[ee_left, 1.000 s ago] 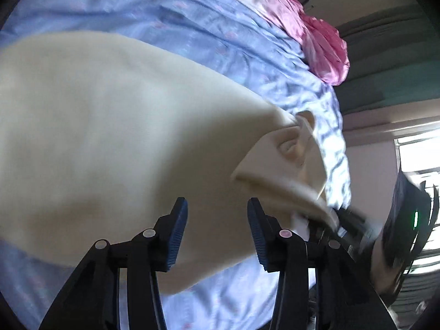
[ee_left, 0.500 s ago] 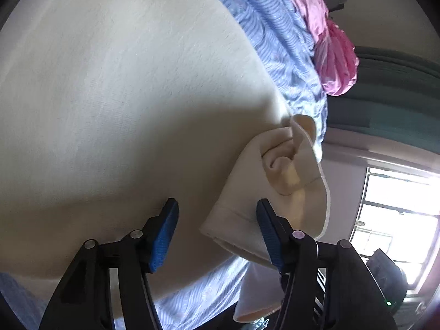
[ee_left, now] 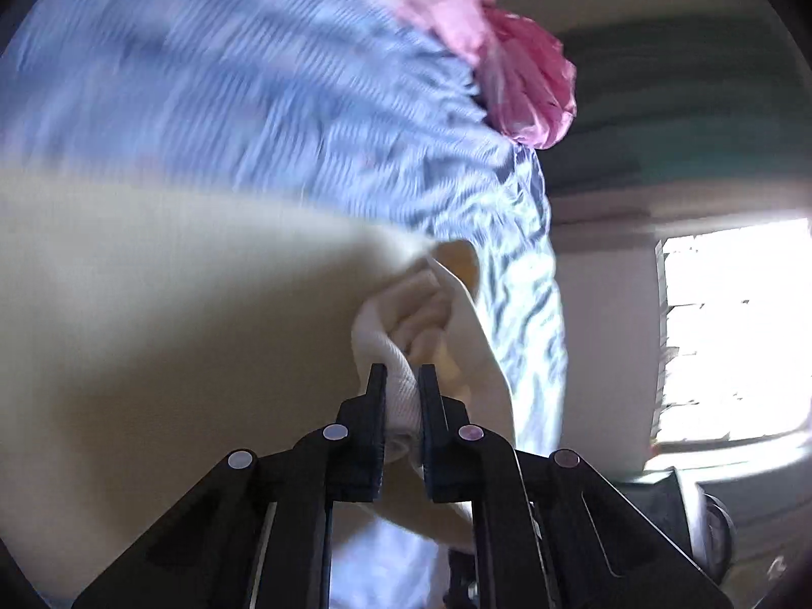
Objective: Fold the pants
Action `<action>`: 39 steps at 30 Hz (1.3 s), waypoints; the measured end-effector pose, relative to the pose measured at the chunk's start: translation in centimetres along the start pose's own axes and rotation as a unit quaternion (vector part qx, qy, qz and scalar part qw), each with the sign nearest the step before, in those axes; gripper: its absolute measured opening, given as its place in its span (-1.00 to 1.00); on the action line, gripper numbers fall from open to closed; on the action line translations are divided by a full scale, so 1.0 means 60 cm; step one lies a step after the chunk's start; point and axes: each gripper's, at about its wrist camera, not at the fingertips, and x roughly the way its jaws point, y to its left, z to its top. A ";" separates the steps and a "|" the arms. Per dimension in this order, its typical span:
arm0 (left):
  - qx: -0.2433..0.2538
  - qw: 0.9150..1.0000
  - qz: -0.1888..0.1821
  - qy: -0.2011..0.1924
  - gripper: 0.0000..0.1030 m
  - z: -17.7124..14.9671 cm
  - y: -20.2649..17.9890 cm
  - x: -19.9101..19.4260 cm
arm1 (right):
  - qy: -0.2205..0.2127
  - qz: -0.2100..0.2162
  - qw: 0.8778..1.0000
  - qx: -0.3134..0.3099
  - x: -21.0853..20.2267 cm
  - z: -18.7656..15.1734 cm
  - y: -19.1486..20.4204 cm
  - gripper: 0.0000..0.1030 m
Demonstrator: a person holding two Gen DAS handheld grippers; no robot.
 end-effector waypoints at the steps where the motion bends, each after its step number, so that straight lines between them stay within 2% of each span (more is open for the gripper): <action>1: 0.024 1.000 0.019 -0.004 -0.78 0.016 -0.006 -0.005 | -0.003 -0.003 1.000 -0.012 0.007 0.010 0.017 -0.73; 4: 0.064 0.996 0.064 -0.011 -0.80 0.057 0.005 -0.014 | 0.006 0.005 1.000 -0.020 0.041 0.037 0.048 -0.73; 10: 0.078 0.992 0.094 -0.010 -0.81 0.105 0.063 -0.005 | 0.018 -0.002 0.999 -0.048 0.096 0.071 0.088 -0.71; 13: 0.084 0.989 0.120 -0.005 -0.80 0.105 0.083 0.007 | 0.044 -0.004 0.997 -0.067 0.121 0.068 0.098 -0.62; 14: 0.080 0.989 0.127 -0.005 -0.79 0.103 0.091 0.010 | 0.047 -0.002 0.996 -0.074 0.121 0.066 0.103 -0.50; 17: 0.071 0.985 0.154 -0.022 -0.70 0.099 0.099 -0.003 | 0.043 0.002 0.995 -0.085 0.102 0.055 0.112 -0.18; 19: 0.075 0.977 0.190 -0.055 -0.67 0.099 0.097 -0.034 | 0.035 0.020 0.996 -0.078 0.075 0.045 0.117 0.09; 21: 0.079 0.971 0.204 -0.090 -0.63 0.098 0.092 -0.080 | 0.022 0.035 0.997 -0.070 0.048 0.037 0.118 0.10; 25: 0.109 0.962 0.229 -0.100 -0.59 0.066 0.061 -0.140 | -0.019 0.086 0.995 -0.052 -0.032 0.014 0.106 0.12; 28: 0.124 0.967 0.203 -0.089 -0.59 0.016 0.028 -0.160 | -0.034 0.101 0.993 -0.042 -0.068 -0.006 0.074 0.22; 30: 0.127 0.975 0.163 -0.078 -0.57 -0.019 0.007 -0.161 | -0.031 0.082 0.996 -0.035 -0.078 -0.024 0.035 0.23; 32: 0.137 0.979 0.138 -0.062 -0.57 -0.043 -0.014 -0.149 | -0.028 0.057 0.998 -0.022 -0.079 -0.035 -0.003 0.23; 34: 0.156 0.978 0.128 -0.044 -0.57 -0.060 -0.042 -0.125 | -0.020 0.031 0.999 0.009 -0.075 -0.047 -0.056 0.23; 39: 0.206 0.973 0.100 0.002 -0.57 -0.072 -0.104 -0.042 | -0.011 0.000 0.996 0.089 -0.076 -0.064 -0.159 0.23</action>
